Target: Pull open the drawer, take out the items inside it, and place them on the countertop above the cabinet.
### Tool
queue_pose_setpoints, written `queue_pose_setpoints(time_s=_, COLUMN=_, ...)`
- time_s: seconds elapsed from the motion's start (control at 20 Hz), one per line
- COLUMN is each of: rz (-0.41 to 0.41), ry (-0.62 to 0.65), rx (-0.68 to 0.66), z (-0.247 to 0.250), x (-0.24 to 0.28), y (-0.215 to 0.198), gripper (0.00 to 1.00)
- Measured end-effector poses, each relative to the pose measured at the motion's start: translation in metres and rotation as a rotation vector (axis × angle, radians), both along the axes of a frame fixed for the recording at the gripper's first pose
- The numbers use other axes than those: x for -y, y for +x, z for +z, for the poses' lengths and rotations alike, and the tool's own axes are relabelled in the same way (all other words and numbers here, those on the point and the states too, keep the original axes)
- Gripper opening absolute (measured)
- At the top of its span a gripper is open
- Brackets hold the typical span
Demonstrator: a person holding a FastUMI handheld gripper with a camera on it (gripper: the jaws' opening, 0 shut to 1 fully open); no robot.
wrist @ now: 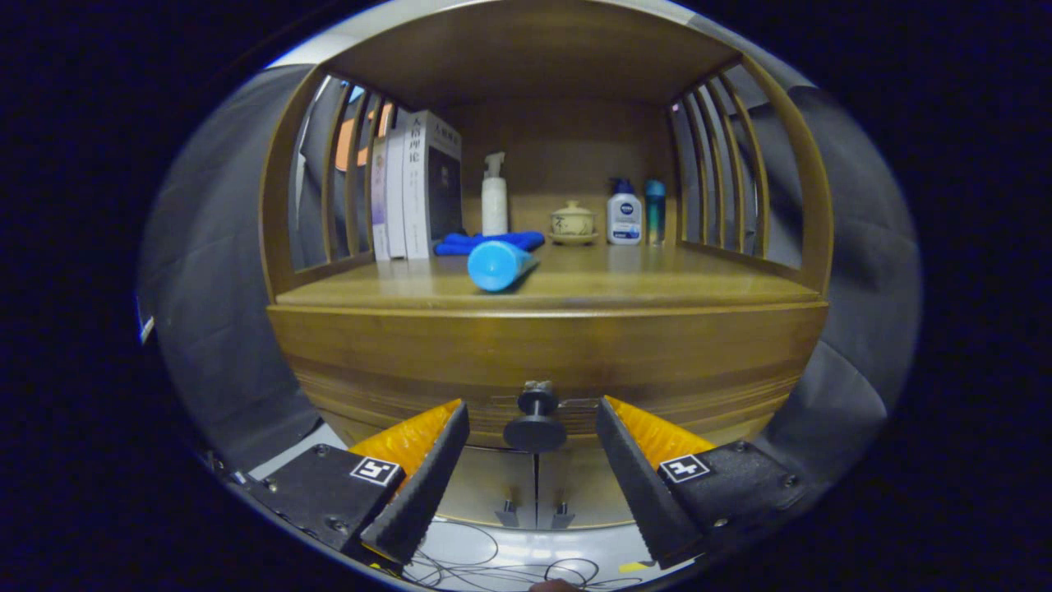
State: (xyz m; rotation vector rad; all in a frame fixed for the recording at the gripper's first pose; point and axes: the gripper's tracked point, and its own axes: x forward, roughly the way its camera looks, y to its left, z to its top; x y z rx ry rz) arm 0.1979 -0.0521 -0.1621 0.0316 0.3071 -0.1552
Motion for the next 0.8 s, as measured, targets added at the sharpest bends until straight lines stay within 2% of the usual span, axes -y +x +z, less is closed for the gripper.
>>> queue_pose_setpoints(time_s=0.25, rz=0.063, ry=0.073, rx=0.068, z=0.042, x=-0.007, y=-0.058, gripper=1.0)
queue_pose_setpoints(time_s=0.4, rz=0.071, ry=0.098, rx=0.167, z=0.087, x=0.002, y=-0.097, gripper=1.0)
queue_pose_setpoints(time_s=0.55, rz=0.059, ry=0.038, rx=0.246, z=0.118, x=0.02, y=-0.133, gripper=1.0)
queue_pose_setpoints(time_s=0.8, rz=0.043, ry=-0.061, rx=0.296, z=0.15, x=0.027, y=-0.186, gripper=1.0)
